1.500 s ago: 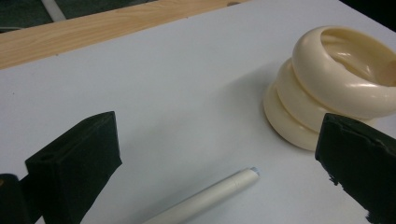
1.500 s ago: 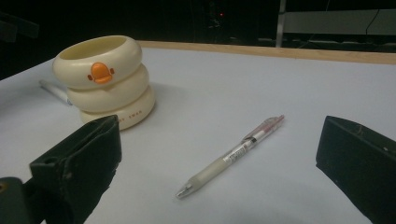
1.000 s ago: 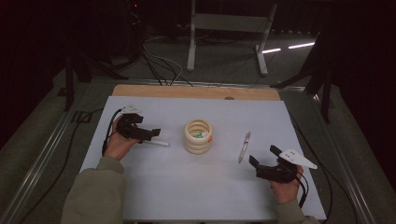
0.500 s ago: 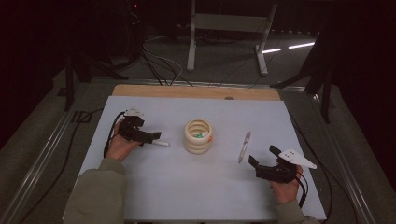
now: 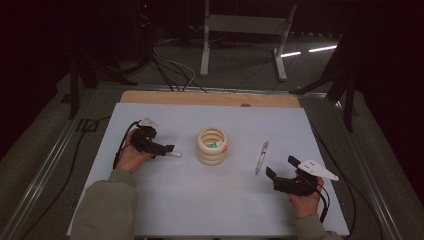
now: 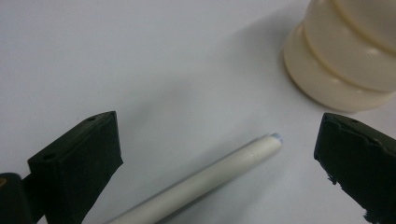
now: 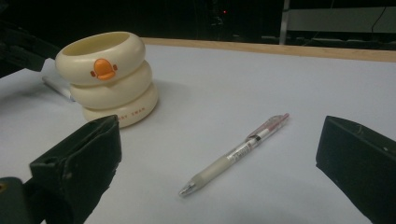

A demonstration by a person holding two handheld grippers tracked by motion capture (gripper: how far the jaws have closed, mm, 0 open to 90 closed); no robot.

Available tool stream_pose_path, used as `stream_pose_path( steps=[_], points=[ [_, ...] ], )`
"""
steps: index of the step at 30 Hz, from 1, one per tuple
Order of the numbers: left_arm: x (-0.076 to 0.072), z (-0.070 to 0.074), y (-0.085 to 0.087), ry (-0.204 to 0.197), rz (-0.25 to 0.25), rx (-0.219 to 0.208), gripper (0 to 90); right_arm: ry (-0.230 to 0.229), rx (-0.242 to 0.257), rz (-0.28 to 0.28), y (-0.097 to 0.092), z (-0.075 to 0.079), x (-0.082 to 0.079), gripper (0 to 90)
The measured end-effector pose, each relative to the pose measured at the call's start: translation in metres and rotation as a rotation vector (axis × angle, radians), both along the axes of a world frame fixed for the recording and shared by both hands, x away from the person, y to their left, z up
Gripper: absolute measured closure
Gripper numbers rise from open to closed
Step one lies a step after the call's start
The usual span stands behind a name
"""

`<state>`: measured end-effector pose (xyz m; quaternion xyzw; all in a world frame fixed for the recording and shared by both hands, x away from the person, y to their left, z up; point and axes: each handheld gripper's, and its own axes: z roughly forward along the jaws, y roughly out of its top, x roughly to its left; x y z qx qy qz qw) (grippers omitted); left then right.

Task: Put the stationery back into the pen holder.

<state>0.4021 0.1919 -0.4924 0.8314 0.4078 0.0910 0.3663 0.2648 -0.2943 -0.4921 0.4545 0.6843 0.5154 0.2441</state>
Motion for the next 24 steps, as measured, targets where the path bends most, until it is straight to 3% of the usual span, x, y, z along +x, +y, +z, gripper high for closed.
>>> stream_pose_path(
  steps=[10,15,19,21,24],
  points=[
    [-0.001,-0.016,0.003,0.063,-0.021,0.078,10.0,-0.001,0.001,0.001,0.0,0.0,0.0,0.5],
    [-0.002,-0.022,0.006,0.075,-0.027,0.084,16.5,0.0,0.0,0.001,0.0,0.0,0.0,0.5],
    [-0.003,-0.025,0.003,0.065,-0.031,0.139,28.1,-0.001,-0.003,0.003,0.0,0.0,0.0,0.5],
    [-0.006,-0.024,0.001,0.024,-0.026,0.196,40.0,0.0,-0.004,0.002,0.0,0.0,0.0,0.5],
    [-0.008,-0.023,0.0,0.015,-0.05,0.202,53.6,0.0,-0.004,0.004,0.001,0.0,0.0,0.5]
  ],
)
